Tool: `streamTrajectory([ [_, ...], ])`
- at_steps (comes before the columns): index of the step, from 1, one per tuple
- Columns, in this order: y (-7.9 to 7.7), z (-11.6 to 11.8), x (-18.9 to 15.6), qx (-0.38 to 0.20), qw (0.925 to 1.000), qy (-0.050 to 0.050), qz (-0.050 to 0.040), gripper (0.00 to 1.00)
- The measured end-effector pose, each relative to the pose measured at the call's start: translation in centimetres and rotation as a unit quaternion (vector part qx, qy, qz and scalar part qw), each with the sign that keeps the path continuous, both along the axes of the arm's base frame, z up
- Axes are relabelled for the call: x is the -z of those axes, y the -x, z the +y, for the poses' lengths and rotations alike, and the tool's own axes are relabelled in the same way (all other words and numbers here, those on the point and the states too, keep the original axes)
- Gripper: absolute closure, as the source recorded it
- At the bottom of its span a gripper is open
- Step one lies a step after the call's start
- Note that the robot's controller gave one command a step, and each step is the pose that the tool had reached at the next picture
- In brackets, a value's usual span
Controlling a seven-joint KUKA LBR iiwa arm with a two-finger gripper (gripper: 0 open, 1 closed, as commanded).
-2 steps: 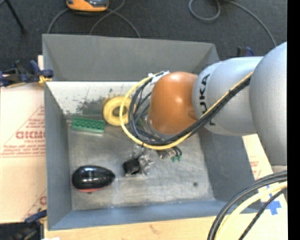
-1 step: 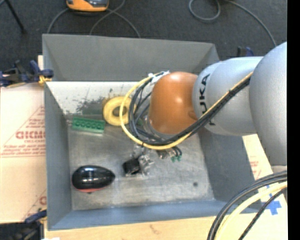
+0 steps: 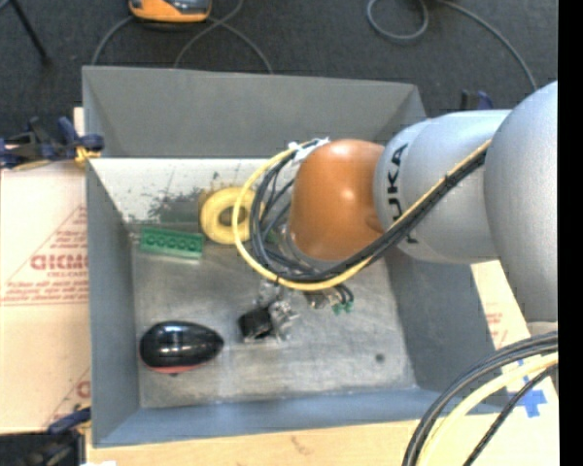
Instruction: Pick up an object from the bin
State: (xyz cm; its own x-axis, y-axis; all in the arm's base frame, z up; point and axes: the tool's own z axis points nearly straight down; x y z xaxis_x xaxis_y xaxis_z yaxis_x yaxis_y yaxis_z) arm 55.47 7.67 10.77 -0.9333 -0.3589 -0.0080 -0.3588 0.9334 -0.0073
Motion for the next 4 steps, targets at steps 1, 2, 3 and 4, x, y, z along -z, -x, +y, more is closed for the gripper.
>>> streamTrajectory([
  [1, 0.00, 0.00, 0.00, 0.001, 1.0000, 0.000, 0.0000, 1.00],
  [2, 0.00, -0.01, 0.00, 0.000, 1.0000, 0.000, 0.0000, 1.00],
  [3, 0.00, -0.01, 0.00, 0.001, 1.0000, 0.000, 0.0001, 1.00],
  [4, 0.00, -0.01, 0.00, 0.001, 1.0000, 0.000, 0.0001, 1.00],
])
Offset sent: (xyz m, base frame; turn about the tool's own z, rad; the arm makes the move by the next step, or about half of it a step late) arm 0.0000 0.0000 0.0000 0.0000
